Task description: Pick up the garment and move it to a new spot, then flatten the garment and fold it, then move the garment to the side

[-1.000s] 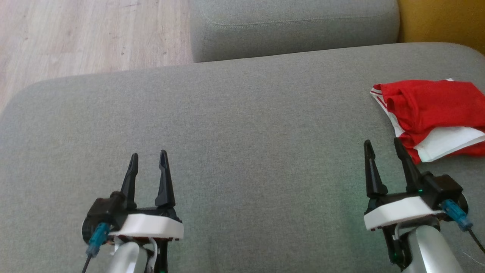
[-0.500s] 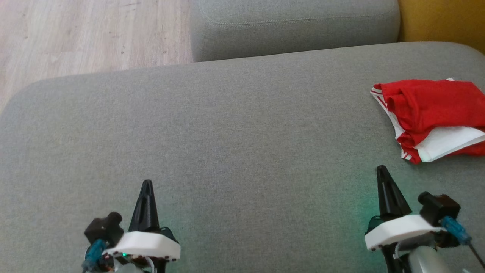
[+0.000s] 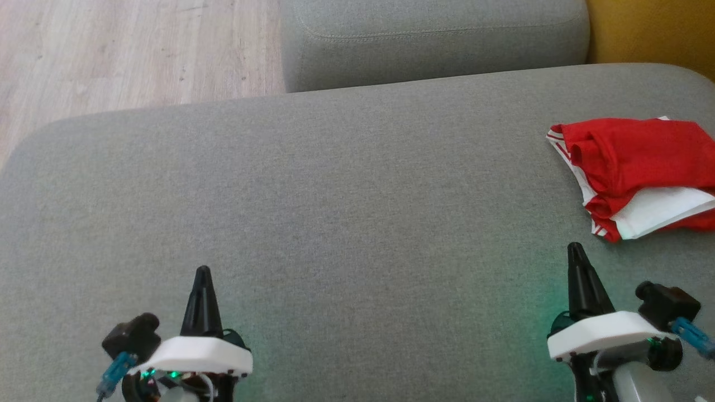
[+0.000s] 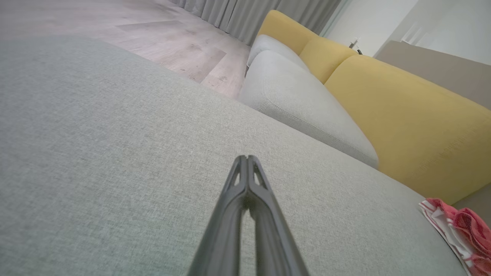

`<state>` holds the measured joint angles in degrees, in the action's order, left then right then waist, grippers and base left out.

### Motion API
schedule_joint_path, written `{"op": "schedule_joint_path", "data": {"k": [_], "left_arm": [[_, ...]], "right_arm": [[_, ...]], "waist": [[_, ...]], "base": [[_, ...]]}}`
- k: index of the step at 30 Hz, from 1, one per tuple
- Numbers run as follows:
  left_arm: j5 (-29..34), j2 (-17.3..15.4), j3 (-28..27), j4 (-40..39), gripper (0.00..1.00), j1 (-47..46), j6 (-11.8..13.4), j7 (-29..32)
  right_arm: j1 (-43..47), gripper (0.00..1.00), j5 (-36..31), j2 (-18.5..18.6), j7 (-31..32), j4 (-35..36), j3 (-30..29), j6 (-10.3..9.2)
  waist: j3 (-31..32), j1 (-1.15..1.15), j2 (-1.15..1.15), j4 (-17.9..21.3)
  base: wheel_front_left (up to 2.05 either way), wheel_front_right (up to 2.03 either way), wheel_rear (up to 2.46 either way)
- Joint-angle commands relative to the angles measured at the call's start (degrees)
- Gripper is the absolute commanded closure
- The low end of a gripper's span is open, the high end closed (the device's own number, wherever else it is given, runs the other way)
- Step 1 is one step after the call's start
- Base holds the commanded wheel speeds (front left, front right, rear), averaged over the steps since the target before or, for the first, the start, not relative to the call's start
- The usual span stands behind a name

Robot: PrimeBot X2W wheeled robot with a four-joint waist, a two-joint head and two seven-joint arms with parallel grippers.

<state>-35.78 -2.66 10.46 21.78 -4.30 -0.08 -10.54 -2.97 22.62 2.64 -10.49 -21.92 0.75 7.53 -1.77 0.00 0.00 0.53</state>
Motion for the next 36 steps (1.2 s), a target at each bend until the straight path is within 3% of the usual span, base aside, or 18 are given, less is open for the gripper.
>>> {"op": "schedule_joint_path", "data": {"k": [1,36], "left_arm": [[-1.5,0.0,-1.5,-2.2,1.00,-2.3,-0.5,0.5],[-20.2,-0.1,-6.7,-4.1,1.00,-2.2,-2.8,6.1]], "right_arm": [[-2.6,1.00,2.0,0.1,0.5,2.2,-0.4,-0.01],[-2.8,1.00,25.0,0.2,6.1,4.2,-2.7,-0.02]], "waist": [[0.0,0.00,0.00,0.0],[0.6,0.00,0.00,-0.2]], "base": [[0.00,0.00,0.00],[0.00,0.00,0.00]]}}
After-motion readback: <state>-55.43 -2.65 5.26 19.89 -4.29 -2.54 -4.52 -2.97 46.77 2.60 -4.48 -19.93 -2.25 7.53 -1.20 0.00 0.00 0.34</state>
